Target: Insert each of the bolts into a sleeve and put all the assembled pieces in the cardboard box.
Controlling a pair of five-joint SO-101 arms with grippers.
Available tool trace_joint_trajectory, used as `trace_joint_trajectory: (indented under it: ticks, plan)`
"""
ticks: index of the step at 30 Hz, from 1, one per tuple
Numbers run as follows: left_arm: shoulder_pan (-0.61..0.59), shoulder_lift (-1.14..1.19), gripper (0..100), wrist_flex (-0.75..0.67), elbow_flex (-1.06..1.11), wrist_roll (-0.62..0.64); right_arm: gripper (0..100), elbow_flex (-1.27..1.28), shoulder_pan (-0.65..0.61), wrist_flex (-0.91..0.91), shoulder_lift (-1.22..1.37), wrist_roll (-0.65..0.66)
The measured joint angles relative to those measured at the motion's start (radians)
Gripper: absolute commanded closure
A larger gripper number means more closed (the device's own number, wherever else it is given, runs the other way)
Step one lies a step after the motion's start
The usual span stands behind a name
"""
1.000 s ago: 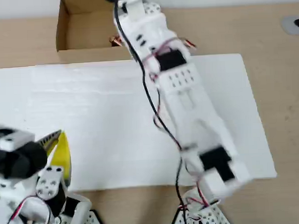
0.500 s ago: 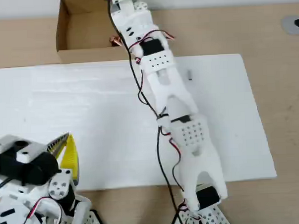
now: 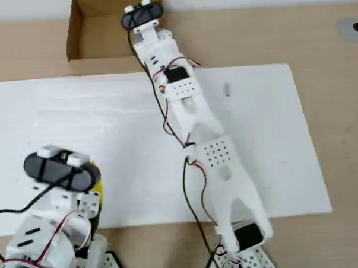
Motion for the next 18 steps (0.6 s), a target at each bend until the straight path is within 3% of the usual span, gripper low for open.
trace_joint_trajectory:
  ticks: [10,18]
  plan:
    - [-0.058,0.0,99,0.0,0.028,-0.002,87.5,-0.054,0.0,0.132,0.015,0.032]
    - [-0.058,0.0,99,0.0,0.028,0.0,88.0,-0.316,-0.031,0.454,0.017,0.035]
